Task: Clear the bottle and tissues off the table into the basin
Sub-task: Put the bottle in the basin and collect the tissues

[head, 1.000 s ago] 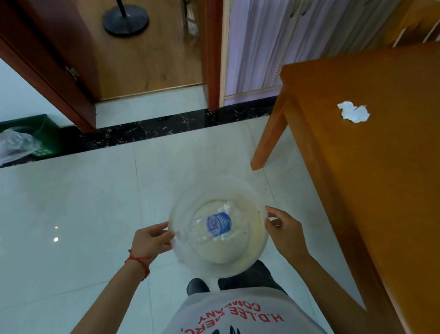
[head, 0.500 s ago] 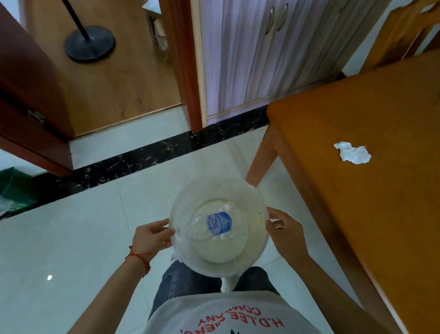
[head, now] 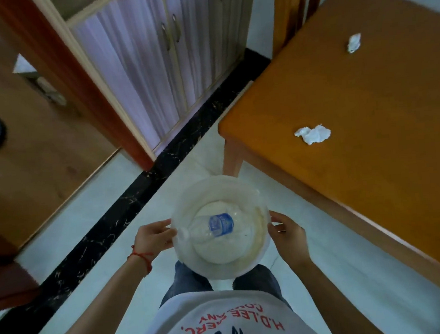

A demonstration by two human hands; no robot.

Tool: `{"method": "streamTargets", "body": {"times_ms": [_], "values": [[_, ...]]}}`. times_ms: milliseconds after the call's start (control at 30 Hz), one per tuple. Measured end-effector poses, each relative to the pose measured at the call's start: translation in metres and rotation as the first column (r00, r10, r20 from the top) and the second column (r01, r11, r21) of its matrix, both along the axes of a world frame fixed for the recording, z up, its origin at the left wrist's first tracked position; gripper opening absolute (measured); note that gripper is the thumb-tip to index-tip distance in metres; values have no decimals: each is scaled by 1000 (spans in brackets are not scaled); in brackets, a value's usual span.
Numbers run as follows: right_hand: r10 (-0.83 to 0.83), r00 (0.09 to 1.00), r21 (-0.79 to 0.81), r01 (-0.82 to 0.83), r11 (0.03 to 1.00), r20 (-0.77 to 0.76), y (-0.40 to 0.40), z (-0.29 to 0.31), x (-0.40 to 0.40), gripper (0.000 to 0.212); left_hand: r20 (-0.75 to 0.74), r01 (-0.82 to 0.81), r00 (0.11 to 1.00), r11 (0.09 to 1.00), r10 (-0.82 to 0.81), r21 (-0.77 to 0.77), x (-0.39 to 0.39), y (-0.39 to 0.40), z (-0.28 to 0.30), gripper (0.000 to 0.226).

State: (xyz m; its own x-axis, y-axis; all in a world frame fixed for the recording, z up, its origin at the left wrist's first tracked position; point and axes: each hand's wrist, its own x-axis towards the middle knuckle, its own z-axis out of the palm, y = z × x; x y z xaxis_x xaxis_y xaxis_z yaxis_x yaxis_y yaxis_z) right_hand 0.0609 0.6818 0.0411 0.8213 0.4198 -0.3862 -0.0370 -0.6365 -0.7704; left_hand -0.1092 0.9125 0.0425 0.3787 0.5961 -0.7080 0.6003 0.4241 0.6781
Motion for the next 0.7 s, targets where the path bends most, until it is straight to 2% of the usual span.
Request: {"method": "streamTargets", "body": {"times_ms": [200,333,700], "values": [[-222,975,20,222,975,5,-13,-2,-13,27,-19,261,965,965,-261,2,43,23,-3,38],[-336,942,3,336,942,7,-26,-5,-15,27,-27,366,930,931,-366,-16,74,24,-4,40],[-422,906,3,422,906,-16,-56,-12,10,25,15,432,902,901,-432,-30,128,2,-10,39]]}}
